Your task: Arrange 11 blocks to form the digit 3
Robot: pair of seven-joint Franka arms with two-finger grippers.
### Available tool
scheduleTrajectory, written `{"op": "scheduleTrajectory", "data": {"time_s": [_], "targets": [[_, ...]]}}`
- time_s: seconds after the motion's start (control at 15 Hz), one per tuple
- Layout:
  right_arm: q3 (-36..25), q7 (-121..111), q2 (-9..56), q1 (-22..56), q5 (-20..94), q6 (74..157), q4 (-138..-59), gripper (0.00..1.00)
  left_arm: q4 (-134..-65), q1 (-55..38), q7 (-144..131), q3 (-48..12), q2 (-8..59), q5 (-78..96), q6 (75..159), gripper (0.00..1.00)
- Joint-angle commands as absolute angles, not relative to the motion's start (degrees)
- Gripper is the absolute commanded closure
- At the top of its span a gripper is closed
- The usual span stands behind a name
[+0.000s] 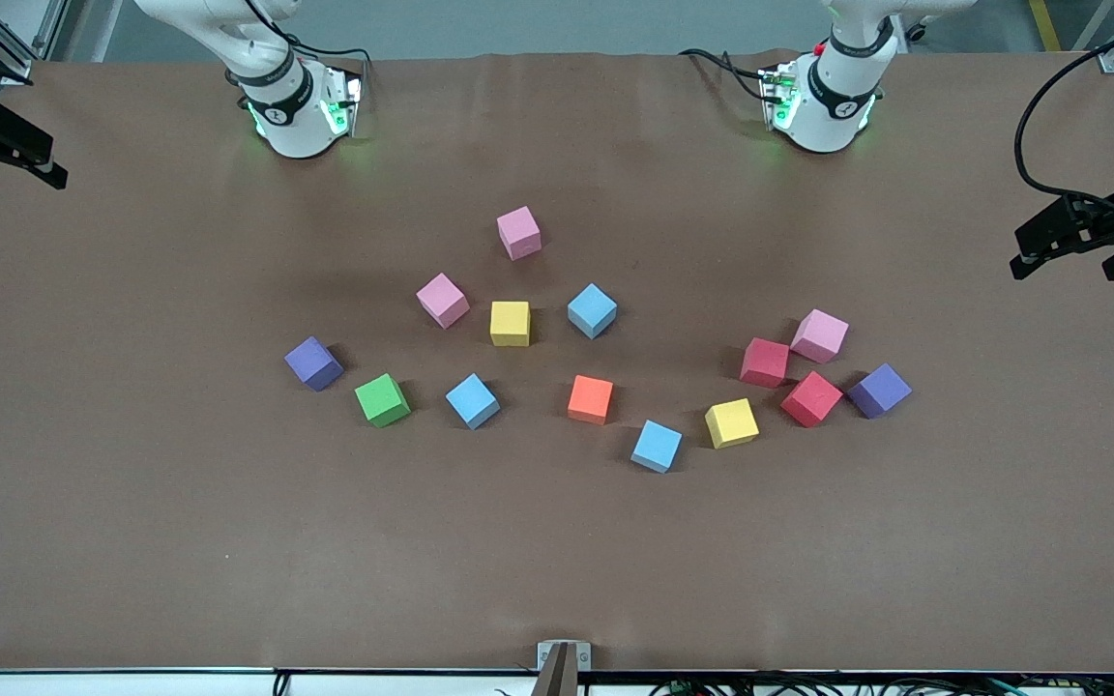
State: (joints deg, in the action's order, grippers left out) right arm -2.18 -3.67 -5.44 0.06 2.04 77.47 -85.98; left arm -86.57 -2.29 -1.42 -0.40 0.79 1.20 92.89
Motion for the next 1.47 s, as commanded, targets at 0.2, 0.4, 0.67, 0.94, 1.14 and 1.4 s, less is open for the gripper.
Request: {"op": "scheduleTrajectory", "data": {"time_s": [0.2, 0.4, 0.67, 0.94, 1.14, 1.4], "targets": [[-2.37, -2.28, -6.15, 0.09, 2.64, 77.08, -86.31, 0.0, -85.78, -2.29, -1.93, -0.53, 0.62, 1.05, 91.76, 0.0], [-2.46, -2.46, -6.15, 0.09, 1.93, 77.87, -86.22, 0.0, -85.78, -2.29, -1.93, -0.62, 0.62, 1.05, 91.49, 0.0], [-2.55, -2.37, -5.89, -0.09, 1.93, 77.96, -85.96, 0.0, -86.04, -2.02, -1.93, -0.26, 0.97, 0.88, 91.41, 0.0], [-2.46, -2.64, -5.8, 0.09, 1.85, 78.05, -85.87, 0.0, -86.13, -1.24, -2.02, 0.0, 1.23, 0.18, 91.41, 0.0], [-2.46, -2.72, -5.54, 0.09, 1.67, 78.13, -85.26, 0.0, -86.04, -0.35, -1.67, -0.09, 2.02, 0.53, 91.41, 0.0], [-2.46, -2.63, -2.65, -0.09, 1.93, 78.57, -85.25, 0.0, -86.4, -1.67, -2.46, -1.05, 2.28, 1.49, 91.23, 0.0]]}}
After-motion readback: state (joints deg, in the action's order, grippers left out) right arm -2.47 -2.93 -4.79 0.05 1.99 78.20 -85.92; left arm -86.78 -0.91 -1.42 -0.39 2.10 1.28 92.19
